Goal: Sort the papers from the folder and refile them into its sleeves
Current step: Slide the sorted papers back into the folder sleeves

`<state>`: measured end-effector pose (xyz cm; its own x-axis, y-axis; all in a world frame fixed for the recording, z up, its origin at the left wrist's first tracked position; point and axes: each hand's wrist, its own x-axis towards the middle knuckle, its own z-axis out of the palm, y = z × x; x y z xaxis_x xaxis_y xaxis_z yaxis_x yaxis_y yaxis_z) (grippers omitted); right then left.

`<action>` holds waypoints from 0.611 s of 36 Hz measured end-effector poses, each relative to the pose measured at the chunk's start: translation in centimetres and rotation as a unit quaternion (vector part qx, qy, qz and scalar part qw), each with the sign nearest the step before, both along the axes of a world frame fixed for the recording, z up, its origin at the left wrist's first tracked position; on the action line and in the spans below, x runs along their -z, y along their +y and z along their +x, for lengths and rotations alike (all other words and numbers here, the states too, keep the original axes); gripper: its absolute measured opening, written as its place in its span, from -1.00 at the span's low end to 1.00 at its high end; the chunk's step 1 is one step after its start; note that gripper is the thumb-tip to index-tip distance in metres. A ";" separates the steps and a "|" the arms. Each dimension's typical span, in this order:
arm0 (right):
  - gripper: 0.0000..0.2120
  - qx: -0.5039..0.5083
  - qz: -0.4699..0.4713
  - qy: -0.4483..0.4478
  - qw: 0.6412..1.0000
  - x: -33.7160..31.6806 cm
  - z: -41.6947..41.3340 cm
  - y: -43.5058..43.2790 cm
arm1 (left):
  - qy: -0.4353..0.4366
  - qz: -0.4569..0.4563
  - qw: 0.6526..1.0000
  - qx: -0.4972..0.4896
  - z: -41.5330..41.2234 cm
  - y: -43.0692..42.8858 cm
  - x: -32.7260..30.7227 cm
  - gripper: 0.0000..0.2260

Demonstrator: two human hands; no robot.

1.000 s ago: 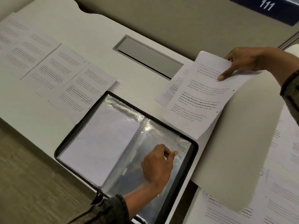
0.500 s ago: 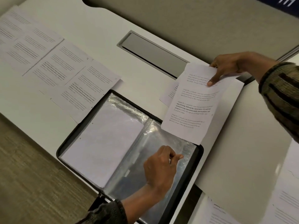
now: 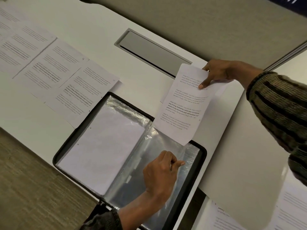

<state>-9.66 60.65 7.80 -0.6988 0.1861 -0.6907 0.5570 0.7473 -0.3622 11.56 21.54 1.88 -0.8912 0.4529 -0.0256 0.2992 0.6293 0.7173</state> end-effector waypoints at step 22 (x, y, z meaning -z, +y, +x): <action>-0.57 -0.022 0.011 0.010 1.000 0.7 1.3 -1.0 | 0.018 -0.017 1.000 0.012 -0.1 0.7 -0.2 -0.64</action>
